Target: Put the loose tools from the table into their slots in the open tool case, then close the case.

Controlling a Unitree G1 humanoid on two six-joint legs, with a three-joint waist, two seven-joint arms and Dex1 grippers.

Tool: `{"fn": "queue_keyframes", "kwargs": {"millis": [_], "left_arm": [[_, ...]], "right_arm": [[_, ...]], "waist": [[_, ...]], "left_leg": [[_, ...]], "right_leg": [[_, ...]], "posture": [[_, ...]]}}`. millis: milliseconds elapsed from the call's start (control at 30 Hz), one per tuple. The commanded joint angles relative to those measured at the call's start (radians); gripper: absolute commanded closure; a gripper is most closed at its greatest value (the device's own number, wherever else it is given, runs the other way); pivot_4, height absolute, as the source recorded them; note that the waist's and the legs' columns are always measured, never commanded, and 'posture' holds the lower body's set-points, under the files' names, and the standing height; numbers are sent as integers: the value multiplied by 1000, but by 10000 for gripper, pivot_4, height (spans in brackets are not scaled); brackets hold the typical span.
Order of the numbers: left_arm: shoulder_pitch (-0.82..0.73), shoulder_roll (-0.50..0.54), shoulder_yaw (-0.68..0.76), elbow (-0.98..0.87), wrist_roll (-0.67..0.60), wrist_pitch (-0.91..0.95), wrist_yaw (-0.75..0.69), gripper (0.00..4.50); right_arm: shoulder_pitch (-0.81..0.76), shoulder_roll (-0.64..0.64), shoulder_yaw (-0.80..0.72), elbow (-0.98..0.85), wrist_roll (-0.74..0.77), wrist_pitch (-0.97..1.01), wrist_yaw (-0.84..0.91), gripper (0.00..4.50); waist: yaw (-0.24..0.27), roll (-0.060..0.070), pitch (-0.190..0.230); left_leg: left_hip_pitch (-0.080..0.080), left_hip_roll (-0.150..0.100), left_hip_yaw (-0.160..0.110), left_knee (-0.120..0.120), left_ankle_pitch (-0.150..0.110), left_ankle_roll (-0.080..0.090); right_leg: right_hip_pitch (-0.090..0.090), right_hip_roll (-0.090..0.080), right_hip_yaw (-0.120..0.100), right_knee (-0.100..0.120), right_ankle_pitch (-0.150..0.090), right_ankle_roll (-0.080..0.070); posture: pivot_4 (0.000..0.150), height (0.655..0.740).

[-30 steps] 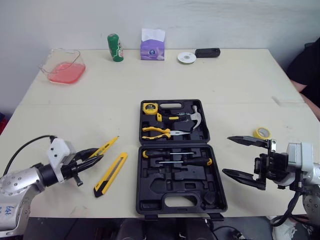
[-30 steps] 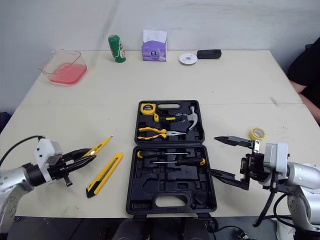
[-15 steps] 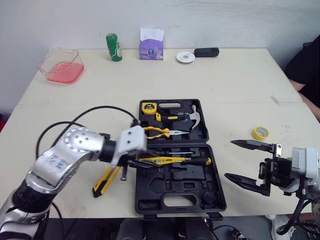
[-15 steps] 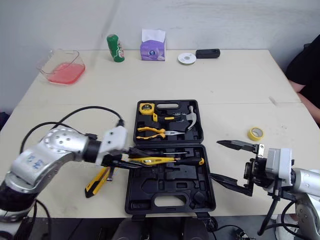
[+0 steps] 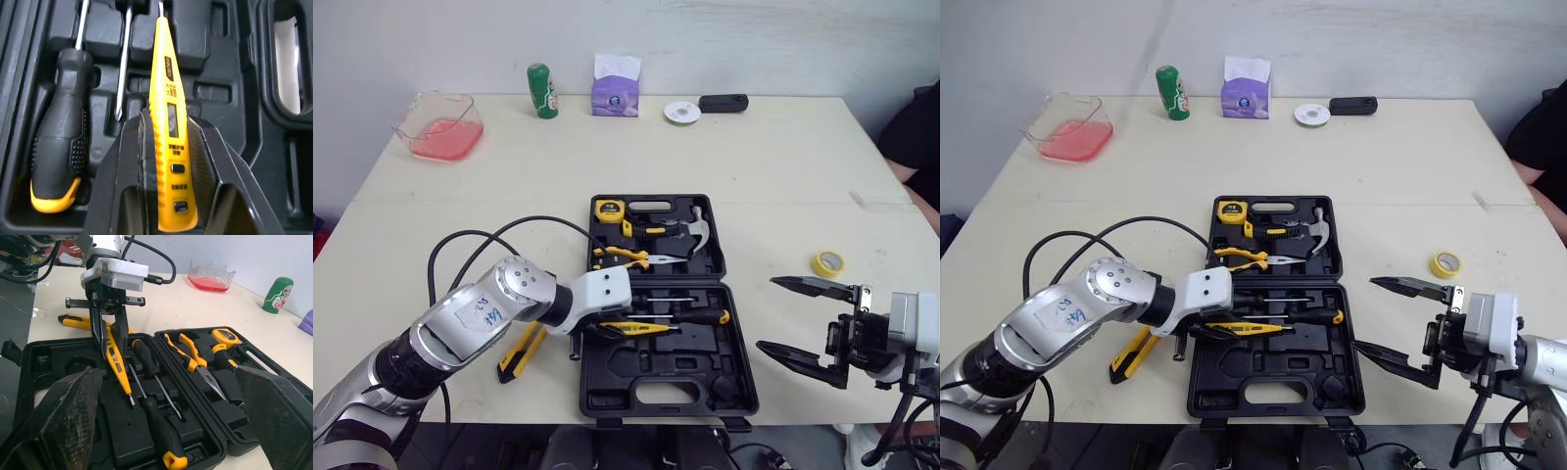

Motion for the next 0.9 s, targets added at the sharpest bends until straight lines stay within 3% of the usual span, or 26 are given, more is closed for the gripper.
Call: {"fn": "queue_keyframes", "kwargs": {"millis": [33,800,900], "left_arm": [[2,16,-16,7,25,-12,-16,39405],[10,-20,-63,79,142,-126,-34,39405],[18,-49,-40,92,155,-185,-15,24741]], "right_arm": [[9,-8,-35,-31,17,-12,9,0],[28,2,-18,-76,16,6,-22,0],[30,4,-15,-75,15,5,-18,0]], "waist": [[0,0,0],[1,0,0],[2,0,0]], "left_leg": [[0,0,0,0,0,0],[1,0,-2,6,-1,2],[1,0,-3,6,-1,2]], "right_leg": [[0,0,0,0,0,0],[4,-1,-1,2,0,0],[4,-1,-1,2,0,0]], "posture": [[1500,7400],[1500,7400],[1500,7400]]}}
